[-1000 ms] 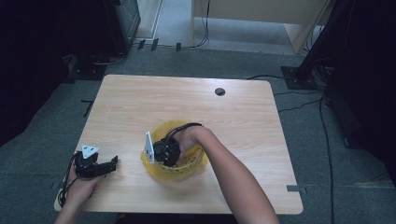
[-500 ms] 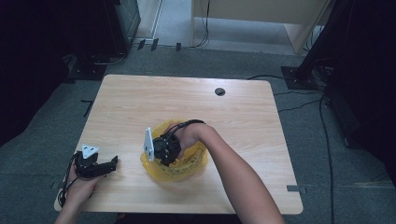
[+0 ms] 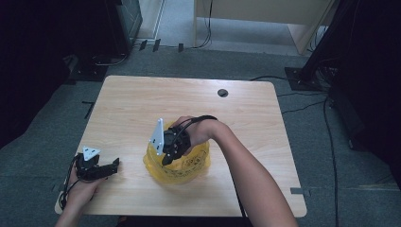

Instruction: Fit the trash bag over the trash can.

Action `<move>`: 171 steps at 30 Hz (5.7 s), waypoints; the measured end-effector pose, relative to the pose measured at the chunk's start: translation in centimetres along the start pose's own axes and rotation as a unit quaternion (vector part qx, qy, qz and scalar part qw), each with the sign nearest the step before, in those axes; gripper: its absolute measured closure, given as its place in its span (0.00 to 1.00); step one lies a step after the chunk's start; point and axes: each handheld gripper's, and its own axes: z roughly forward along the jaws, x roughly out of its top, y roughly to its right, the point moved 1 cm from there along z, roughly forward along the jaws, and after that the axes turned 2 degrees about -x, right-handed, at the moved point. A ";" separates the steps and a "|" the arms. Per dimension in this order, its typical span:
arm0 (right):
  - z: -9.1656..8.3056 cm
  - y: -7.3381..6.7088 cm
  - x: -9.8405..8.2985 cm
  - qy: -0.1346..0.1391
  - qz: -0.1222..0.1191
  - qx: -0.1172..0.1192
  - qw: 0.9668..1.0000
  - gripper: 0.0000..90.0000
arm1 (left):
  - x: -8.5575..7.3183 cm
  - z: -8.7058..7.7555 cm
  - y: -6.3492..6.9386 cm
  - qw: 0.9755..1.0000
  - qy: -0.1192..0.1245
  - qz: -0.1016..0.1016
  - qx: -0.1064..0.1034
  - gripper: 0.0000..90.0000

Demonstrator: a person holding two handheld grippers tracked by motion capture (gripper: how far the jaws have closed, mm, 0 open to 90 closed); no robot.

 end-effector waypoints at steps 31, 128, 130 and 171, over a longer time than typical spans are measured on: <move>-7.2 -4.4 -4.3 0.090 0.039 -0.091 0.991 1.00 | 0.0 0.0 0.0 1.000 -0.001 0.001 0.000 0.09; -0.5 -20.5 -26.2 0.223 0.525 -0.380 0.728 0.00 | 0.0 0.0 0.0 1.000 -0.001 0.001 0.000 0.09; -0.5 -20.9 -26.9 0.219 0.541 -0.395 0.709 0.00 | 0.0 0.0 0.0 1.000 -0.001 0.001 0.000 0.09; 0.8 -27.3 -30.6 0.146 0.650 -0.474 0.576 0.00 | 0.0 0.0 0.0 1.000 -0.001 0.001 0.001 0.09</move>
